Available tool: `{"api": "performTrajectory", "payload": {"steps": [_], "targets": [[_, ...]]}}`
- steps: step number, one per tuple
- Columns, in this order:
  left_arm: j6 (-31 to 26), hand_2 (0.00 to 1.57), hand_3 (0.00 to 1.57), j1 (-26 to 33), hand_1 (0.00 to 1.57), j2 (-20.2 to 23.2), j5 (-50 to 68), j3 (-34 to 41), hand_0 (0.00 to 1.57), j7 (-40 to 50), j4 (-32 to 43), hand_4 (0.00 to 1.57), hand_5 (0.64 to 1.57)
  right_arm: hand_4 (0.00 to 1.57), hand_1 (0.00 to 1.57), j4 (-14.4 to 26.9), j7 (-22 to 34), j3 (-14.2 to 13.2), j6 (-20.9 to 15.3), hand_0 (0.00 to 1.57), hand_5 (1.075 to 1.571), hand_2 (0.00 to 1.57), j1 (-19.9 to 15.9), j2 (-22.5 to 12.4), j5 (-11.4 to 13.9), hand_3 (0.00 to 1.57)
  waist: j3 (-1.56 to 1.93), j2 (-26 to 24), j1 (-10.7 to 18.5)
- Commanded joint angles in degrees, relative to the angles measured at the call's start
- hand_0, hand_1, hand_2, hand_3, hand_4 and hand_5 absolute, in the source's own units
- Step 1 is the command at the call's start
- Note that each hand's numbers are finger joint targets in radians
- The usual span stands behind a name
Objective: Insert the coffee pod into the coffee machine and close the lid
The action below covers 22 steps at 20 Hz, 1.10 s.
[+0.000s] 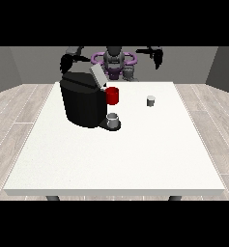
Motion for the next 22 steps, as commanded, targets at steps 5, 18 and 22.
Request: {"api": "performTrajectory", "payload": {"steps": [5,18,22], "targets": [[-1.2,0.0,0.0,-3.3,0.0,7.3,-5.5,3.9,0.0,-1.1,3.0,0.0,1.571,0.16,0.0,-1.4,1.0,0.0,-2.6,0.0,1.571,0.0,-2.8,1.1,-0.7,0.0,0.04,1.5,-1.8],[-3.2,0.0,0.0,-18.6,0.0,12.7,-8.1,8.4,0.0,6.6,21.1,0.0,1.571,0.26,0.0,-1.8,0.9,5.2,-2.1,0.0,1.571,0.0,-5.9,1.8,0.5,0.0,0.03,7.4,-8.3],[-3.3,0.0,0.0,-22.7,0.0,13.7,-7.6,11.1,0.0,2.9,28.3,0.0,1.571,0.35,0.0,0.0,2.0,3.3,-1.8,0.0,1.571,0.0,-10.8,0.4,-0.5,0.0,0.02,11.9,-7.7]]}}
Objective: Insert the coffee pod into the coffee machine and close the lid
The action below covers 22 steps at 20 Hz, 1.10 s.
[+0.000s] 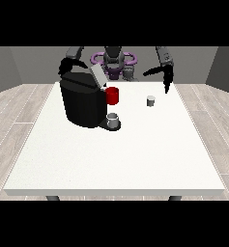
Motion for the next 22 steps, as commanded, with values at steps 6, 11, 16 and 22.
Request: {"api": "performTrajectory", "payload": {"steps": [6,11,16,22], "targets": [[1.3,0.0,0.0,-5.7,0.0,1.3,-6.4,-1.5,0.0,-2.1,11.3,0.0,1.571,0.37,0.0,5.1,2.8,-0.7,-3.6,0.0,1.571,0.0,-5.7,0.4,1.5,0.0,0.0,2.6,1.6],[3.3,0.11,0.0,-5.8,0.0,0.7,-11.0,-3.3,0.0,-5.0,17.3,0.0,1.571,0.42,0.0,4.5,4.7,-1.0,-1.2,0.0,1.571,0.0,-4.8,-1.8,0.5,0.0,-0.01,0.6,-0.3],[3.7,0.53,0.22,-8.4,0.22,0.5,-13.4,-4.1,0.22,-6.1,20.5,0.0,1.571,0.36,0.0,10.2,1.1,-2.4,-3.2,0.0,1.571,0.0,-6.4,-2.1,2.2,0.0,0.0,2.8,1.4],[5.8,0.74,0.48,-10.2,0.62,1.9,-18.3,-5.2,0.62,-5.6,25.5,0.0,1.571,0.43,0.0,8.8,4.3,0.2,-4.5,0.0,1.571,0.0,-6.1,0.2,2.9,0.0,-0.01,0.5,0.4]]}}
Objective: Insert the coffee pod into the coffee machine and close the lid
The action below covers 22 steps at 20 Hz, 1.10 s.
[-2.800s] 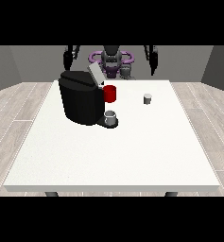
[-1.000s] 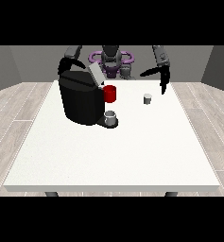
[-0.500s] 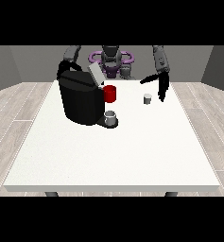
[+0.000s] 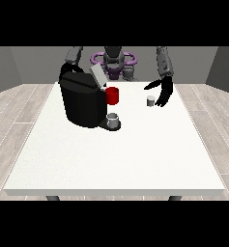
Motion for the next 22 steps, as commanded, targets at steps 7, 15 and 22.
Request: {"api": "performTrajectory", "payload": {"steps": [7,15,22], "targets": [[5.8,0.7,0.45,-1.0,0.55,0.4,-9.1,-3.0,0.55,-5.0,8.5,0.0,1.571,0.53,0.0,-1.6,1.6,1.9,-2.5,0.0,1.571,0.0,-0.4,1.3,1.9,0.0,-0.02,0.1,-1.7],[14.1,0.92,0.69,-5.0,0.77,-0.7,-11.8,-1.3,0.77,-7.2,10.5,0.35,1.571,0.51,0.0,1.1,-0.8,-2.4,2.8,0.0,1.571,0.0,-3.4,-3.0,-4.6,0.0,-0.01,3.0,-2.2],[16.4,1.04,0.82,-5.8,0.93,3.0,-15.9,-1.6,0.93,-10.5,15.5,0.28,1.571,0.43,0.0,-0.9,-3.2,2.3,-2.0,0.0,1.571,0.0,-0.3,1.6,-0.1,0.0,-0.03,4.2,-3.6]]}}
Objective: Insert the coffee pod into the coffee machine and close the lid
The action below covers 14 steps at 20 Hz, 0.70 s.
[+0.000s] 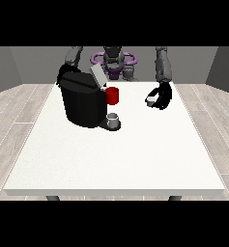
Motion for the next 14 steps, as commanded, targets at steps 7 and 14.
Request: {"api": "performTrajectory", "payload": {"steps": [7,14], "targets": [[0.1,1.4,1.36,-3.0,1.27,1.4,-3.7,-0.5,1.27,-3.6,3.8,0.51,1.571,0.44,0.0,0.0,2.2,0.0,-0.8,0.0,1.571,0.0,-0.1,1.0,-1.0,0.0,-0.04,-0.6,0.3],[-9.4,1.41,1.35,-6.9,1.39,0.9,-2.2,-1.9,1.39,-3.9,-2.8,0.58,1.571,0.47,0.0,8.0,-4.0,-3.3,2.1,0.0,1.571,0.0,1.0,-1.7,-2.3,0.0,0.0,-4.3,3.0]]}}
